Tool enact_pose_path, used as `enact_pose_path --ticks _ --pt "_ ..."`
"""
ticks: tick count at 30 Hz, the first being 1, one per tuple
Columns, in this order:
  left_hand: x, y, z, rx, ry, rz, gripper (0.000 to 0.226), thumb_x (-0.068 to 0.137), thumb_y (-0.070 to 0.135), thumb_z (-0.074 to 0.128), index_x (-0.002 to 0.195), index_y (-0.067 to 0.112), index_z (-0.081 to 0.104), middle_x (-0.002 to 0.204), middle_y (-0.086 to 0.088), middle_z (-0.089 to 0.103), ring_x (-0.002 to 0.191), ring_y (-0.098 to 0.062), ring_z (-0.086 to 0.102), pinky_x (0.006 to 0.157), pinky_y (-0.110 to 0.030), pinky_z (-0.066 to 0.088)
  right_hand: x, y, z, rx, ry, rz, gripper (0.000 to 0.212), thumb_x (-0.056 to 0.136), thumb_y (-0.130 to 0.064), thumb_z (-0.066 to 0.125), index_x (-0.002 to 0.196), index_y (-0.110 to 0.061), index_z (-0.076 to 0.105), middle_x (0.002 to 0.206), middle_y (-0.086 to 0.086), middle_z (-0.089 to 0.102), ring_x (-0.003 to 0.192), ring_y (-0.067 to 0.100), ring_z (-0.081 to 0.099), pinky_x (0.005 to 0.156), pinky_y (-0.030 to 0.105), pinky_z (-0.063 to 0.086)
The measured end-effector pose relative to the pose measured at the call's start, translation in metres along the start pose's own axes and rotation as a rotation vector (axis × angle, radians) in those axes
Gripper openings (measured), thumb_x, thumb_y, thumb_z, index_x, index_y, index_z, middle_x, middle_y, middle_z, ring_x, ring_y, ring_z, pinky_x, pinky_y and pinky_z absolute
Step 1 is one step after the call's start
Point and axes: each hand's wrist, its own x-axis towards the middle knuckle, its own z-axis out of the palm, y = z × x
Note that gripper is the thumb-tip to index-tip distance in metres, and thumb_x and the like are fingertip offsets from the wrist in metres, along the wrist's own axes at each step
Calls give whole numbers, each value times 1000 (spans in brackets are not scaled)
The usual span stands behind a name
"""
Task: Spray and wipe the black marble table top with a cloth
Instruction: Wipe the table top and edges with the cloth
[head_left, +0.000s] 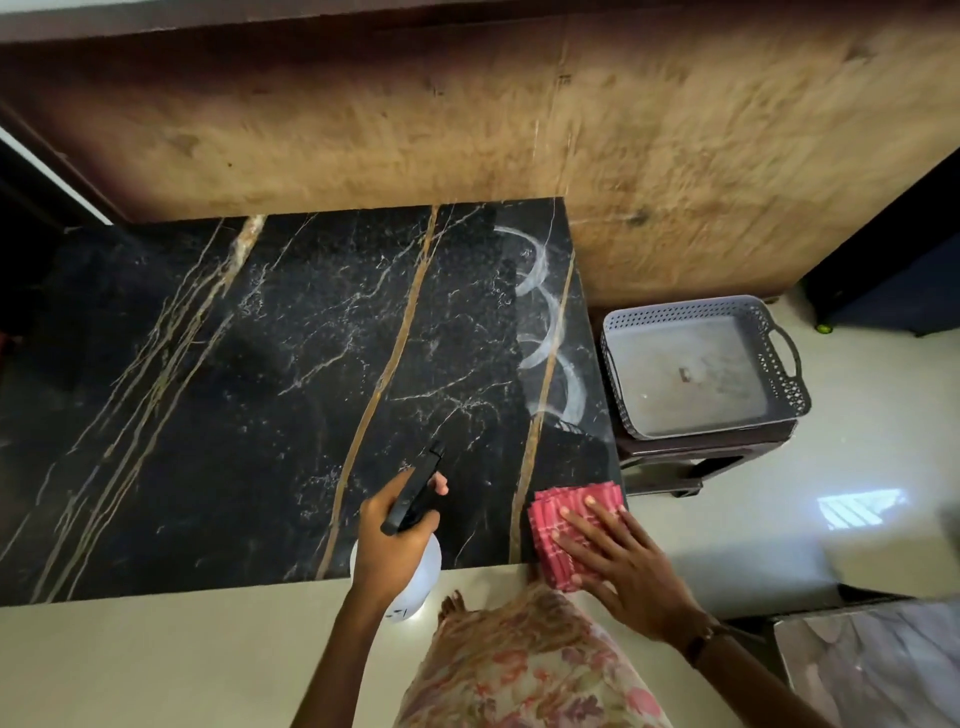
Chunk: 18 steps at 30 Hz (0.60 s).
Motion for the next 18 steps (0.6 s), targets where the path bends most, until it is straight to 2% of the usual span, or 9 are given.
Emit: enact_pose_path --ticks 3,5,9,11,13,15,18 --pt "9 9 12 -15 37 4 44 76 -20 56 86 21 68 84 17 71 87 1 65 79 -2 43 6 38 -12 -1 -40 9 51 99 -53 22 148 -37 23 154 -2 30 145 24 16 114 47 16" --pt "14 12 18 -23 32 22 42 76 -22 55 87 16 68 88 9 71 89 -5 65 83 -9 47 36 49 -24 33 -17 81 51 99 -50 23 148 -35 22 155 -1 27 147 25 10 118 48 12" --pt "26 17 32 -3 38 7 42 76 -21 56 88 18 68 85 10 72 78 -6 65 80 -28 53 108 48 -44 122 35 252 55 97 -51 22 149 -33 16 159 -1 14 148 29 -1 119 55 9" --pt "32 19 40 -24 32 -3 40 75 -22 55 90 13 68 85 4 72 70 -7 64 78 -48 52 119 36 -42 131 25 202 55 97 -52 22 149 -35 15 159 -1 12 148 31 0 118 58 11" --pt "39 21 48 -41 35 -18 40 75 -23 54 90 11 68 85 2 71 65 -6 61 79 -60 48 101 28 -31 106 23 69 54 97 -49 28 148 -36 16 158 -2 18 147 31 9 117 58 17" --pt "45 22 55 -41 43 -34 40 75 -21 55 91 13 68 84 4 71 65 -8 61 79 -63 48 68 35 -17 72 23 -74 53 97 -50 32 148 -37 21 156 -3 25 146 29 17 116 56 17" --pt "55 25 64 -43 59 -45 40 76 -20 56 92 14 69 83 5 71 66 -7 62 80 -63 48 32 69 -10 0 -5 -217 49 98 -54 28 145 -40 28 155 -5 30 146 26 20 116 48 12"
